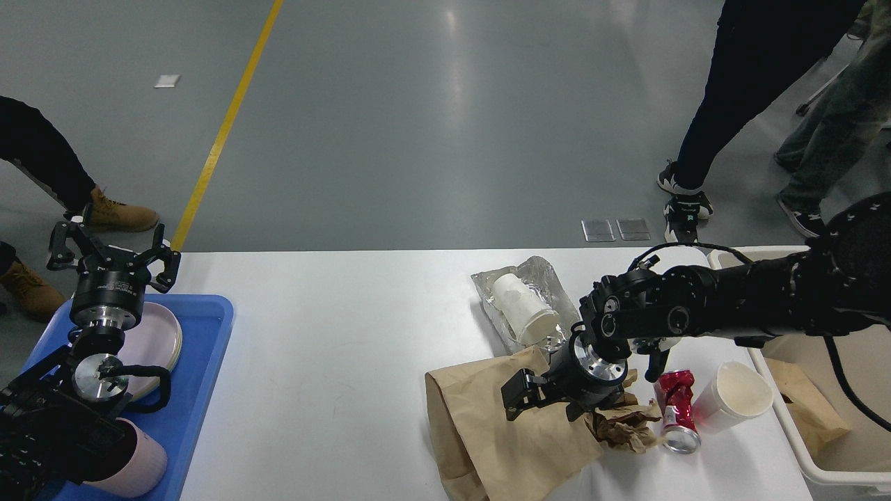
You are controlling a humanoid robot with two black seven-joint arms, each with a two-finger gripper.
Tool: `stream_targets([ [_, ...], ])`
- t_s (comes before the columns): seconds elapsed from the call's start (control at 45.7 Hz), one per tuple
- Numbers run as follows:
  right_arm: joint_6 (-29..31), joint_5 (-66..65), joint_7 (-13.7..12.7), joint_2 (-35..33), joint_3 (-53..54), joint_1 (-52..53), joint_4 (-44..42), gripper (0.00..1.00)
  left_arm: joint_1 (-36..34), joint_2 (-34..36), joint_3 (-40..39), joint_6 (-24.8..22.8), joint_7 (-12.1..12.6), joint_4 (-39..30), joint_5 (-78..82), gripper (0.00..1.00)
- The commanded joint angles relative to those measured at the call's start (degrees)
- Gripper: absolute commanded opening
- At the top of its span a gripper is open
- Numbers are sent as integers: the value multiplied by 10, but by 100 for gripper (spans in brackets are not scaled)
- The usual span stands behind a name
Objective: Tidy desktop
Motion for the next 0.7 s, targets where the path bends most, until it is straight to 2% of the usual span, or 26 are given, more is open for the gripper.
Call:
stream_targets([
  [0.0, -23, 1, 0, 5, 1, -16, -2, 95, 0, 0, 0, 0, 0, 0, 0, 96],
  [0.175, -48, 0, 0, 8, 1, -36, -2, 78, 0, 0, 0, 0, 0, 0, 0, 96],
  [0.263, -49, 0, 0, 8, 1, -40, -2, 62, 0, 0, 0, 0, 1, 0, 0, 96],
  [0.416, -42, 2, 0, 8, 1, -45, -2, 29, 0, 0, 0, 0, 0, 0, 0, 96],
  [0.591, -39, 6, -1, 8, 1, -51, -1, 0, 0, 0, 0, 0, 0, 0, 0, 96],
  [0.679, -39, 8, -1, 8, 2, -56, -1, 0, 0, 0, 0, 0, 0, 0, 0, 96],
])
